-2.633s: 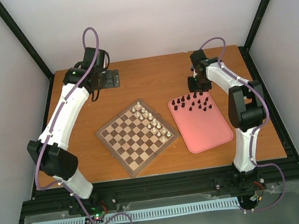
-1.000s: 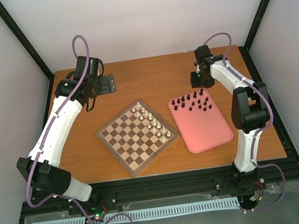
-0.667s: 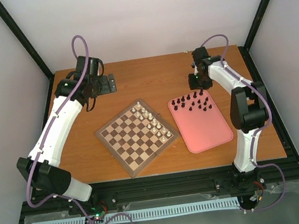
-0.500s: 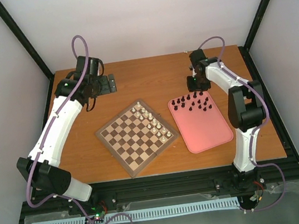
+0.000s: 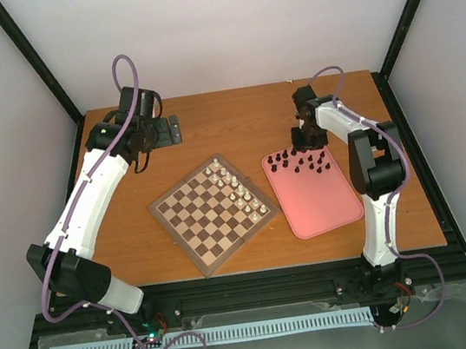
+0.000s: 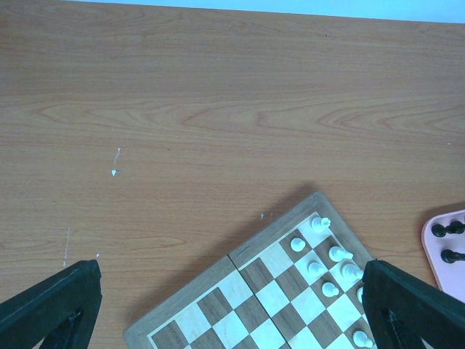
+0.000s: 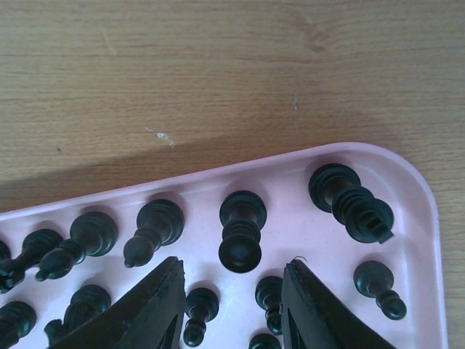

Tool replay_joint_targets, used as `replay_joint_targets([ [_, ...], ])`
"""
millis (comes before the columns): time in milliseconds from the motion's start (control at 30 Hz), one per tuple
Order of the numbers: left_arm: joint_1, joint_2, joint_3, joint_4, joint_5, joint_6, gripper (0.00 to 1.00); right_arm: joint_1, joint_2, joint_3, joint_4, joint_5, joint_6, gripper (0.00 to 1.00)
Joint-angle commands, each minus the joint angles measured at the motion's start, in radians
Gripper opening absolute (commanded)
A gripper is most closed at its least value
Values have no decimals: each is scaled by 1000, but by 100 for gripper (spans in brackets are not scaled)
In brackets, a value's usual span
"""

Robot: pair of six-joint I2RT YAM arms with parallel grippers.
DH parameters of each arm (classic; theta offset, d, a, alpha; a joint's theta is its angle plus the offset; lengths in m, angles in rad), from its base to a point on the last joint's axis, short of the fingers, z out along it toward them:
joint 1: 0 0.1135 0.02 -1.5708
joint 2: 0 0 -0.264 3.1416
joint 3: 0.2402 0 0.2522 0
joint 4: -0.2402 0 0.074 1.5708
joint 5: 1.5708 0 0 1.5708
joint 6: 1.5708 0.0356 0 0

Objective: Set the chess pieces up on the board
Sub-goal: Pick up the chess piece from the storage box.

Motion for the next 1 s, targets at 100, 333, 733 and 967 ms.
replay_joint_targets([
  [100, 5, 15, 56, -17, -12, 3, 100, 4, 52, 42, 9, 15, -15, 38],
  [333, 5, 24, 67, -22, -17, 14, 100, 5, 80, 83, 14, 20, -4, 36],
  [733, 5, 34, 65, -21, -23, 28, 100, 6, 129, 150, -16, 48, -8, 33],
  [967, 5, 49, 71, -20, -20, 32, 100, 6, 137, 174, -28, 69, -15, 28],
])
